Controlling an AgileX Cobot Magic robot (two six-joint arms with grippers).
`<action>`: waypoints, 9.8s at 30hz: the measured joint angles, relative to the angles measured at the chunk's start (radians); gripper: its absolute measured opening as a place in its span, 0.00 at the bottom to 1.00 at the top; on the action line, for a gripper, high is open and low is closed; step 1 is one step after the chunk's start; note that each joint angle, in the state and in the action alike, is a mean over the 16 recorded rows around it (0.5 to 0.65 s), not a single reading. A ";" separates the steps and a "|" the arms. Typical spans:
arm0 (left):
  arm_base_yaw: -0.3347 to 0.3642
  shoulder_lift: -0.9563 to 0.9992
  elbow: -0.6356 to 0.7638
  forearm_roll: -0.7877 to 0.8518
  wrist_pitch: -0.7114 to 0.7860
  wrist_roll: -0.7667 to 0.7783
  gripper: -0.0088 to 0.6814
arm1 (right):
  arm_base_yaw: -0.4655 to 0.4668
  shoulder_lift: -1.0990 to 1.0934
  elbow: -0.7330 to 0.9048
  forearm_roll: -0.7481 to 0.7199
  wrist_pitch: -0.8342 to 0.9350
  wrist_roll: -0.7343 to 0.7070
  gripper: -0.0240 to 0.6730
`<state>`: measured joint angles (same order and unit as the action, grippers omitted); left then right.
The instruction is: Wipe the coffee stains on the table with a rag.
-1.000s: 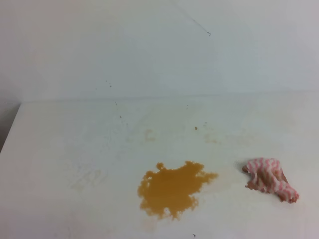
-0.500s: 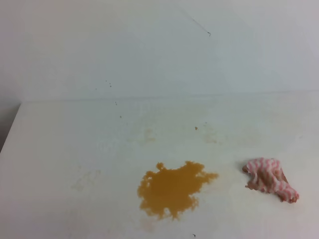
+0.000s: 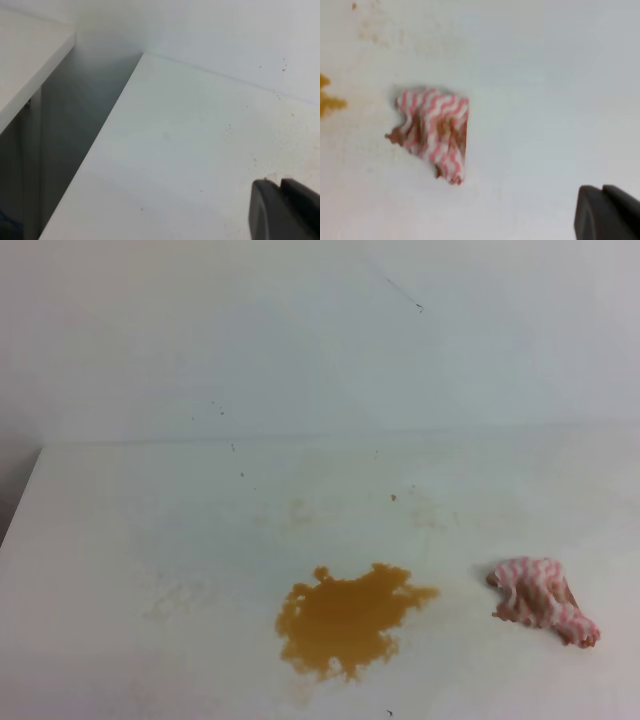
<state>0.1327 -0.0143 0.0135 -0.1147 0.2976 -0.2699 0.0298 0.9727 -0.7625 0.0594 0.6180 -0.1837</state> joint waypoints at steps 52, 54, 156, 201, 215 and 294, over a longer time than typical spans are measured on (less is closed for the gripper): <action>-0.001 0.014 -0.013 0.000 -0.006 0.000 0.01 | 0.274 1.021 -0.576 0.218 0.151 -0.206 0.10; -0.001 0.014 -0.013 0.000 -0.007 0.000 0.01 | 0.291 1.026 -0.599 0.252 0.148 -0.223 0.10; -0.001 0.014 0.000 0.000 0.008 -0.001 0.01 | 0.531 1.277 -1.012 0.217 0.082 -0.337 0.09; -0.001 0.014 0.010 0.000 0.008 -0.001 0.01 | 0.663 1.267 -0.971 0.411 0.331 -0.632 0.09; 0.000 0.006 0.010 0.000 0.006 0.000 0.01 | 0.678 1.225 -0.969 0.525 0.237 -0.421 0.09; 0.000 -0.005 0.008 0.000 -0.002 0.000 0.01 | 0.479 0.078 -0.563 -0.259 0.146 0.052 0.03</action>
<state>0.1329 -0.0197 0.0212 -0.1144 0.2953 -0.2699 0.5086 1.0511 -1.3256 -0.1999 0.7642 -0.1313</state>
